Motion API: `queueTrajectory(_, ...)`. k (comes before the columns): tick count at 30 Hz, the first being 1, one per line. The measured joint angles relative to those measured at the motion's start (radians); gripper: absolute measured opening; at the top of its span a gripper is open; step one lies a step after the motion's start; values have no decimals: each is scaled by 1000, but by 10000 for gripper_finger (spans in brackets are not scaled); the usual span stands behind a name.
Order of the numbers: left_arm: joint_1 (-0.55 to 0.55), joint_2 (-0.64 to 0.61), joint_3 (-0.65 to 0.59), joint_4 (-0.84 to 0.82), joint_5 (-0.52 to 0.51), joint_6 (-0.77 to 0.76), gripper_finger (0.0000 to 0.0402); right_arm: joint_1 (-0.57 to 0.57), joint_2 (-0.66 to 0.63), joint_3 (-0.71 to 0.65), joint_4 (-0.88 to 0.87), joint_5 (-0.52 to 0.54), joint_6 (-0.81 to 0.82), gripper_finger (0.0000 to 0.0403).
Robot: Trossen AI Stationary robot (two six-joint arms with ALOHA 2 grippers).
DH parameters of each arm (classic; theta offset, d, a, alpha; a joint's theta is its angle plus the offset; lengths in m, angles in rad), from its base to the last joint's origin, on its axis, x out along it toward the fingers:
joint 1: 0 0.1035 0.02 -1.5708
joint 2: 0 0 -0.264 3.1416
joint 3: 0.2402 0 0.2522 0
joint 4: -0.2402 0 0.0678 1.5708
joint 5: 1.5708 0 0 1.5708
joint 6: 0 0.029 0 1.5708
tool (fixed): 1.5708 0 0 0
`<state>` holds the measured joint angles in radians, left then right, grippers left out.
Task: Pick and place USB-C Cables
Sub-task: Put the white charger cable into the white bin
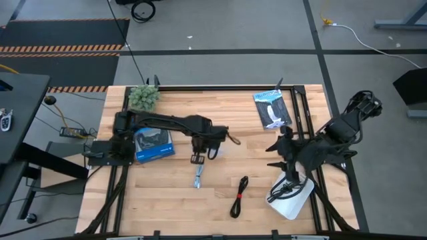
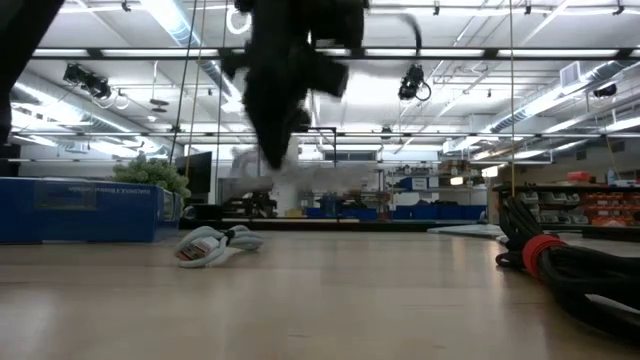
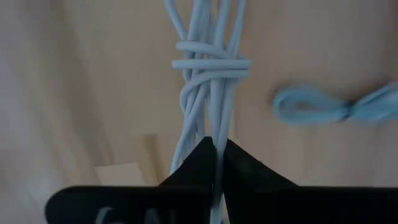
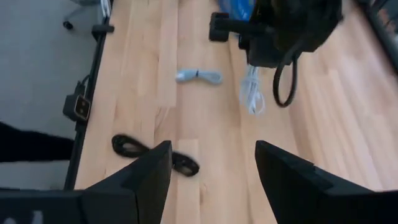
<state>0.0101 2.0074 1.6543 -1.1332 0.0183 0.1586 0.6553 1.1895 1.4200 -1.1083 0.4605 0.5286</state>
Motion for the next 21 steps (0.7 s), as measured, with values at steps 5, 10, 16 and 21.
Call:
queueTrajectory(5,-2,-118,64,89,-36,-186,14,-7,-91,0,54,66,-60,237)
queueTrajectory(10,-1,-231,108,278,-138,-370,23,-54,-174,0,162,81,-187,238)
queueTrajectory(16,-2,-290,129,579,-241,-470,16,-151,-222,0,283,81,-276,256)
queueTrajectory(21,-9,-288,129,852,-285,-507,17,-235,-228,0,365,81,-361,288)
